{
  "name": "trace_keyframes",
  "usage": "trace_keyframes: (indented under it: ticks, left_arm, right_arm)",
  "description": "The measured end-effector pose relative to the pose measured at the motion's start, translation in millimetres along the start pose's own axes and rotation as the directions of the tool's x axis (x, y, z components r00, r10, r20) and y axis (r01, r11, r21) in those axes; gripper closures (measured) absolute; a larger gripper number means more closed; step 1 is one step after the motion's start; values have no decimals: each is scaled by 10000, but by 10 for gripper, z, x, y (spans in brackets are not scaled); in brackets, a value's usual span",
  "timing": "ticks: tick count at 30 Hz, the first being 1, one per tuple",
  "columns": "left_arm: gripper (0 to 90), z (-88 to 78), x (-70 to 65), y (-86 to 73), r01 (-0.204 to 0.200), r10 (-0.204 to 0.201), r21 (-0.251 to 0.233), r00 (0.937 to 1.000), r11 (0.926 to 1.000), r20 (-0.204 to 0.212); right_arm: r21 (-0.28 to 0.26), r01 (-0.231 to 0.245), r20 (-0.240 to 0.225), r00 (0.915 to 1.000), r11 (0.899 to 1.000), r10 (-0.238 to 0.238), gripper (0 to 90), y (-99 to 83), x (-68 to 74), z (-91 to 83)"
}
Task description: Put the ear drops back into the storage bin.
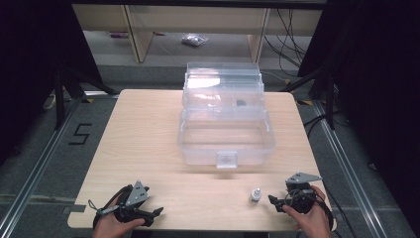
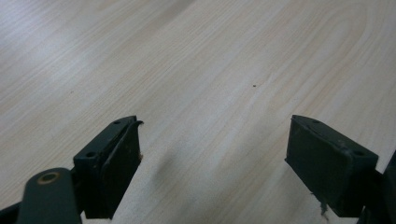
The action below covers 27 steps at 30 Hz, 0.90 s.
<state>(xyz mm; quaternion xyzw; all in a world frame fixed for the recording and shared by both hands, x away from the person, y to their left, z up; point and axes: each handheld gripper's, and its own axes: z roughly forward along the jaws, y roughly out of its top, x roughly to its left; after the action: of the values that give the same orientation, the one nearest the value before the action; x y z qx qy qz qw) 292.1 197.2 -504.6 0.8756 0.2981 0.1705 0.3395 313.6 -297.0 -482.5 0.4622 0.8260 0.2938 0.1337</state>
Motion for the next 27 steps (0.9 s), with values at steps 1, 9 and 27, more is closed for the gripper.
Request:
trace_keyframes:
  ticks: [1,9,27]
  left_arm:
    - [173,0,-3,0,19,-19,-14,10000,10000,14]
    - [172,3,-1,-1,4,-4,15,10000,10000,1]
    - [173,9,-5,-2,88,-88,-25,10000,10000,14]
  right_arm:
    - [-98,160,135,9998,9998,-158,188,-7,-4,4]
    - [137,97,-5,10000,9999,-97,197,26,82,-16]
    - [603,484,-107,9988,9970,-479,204,66,146,-65]
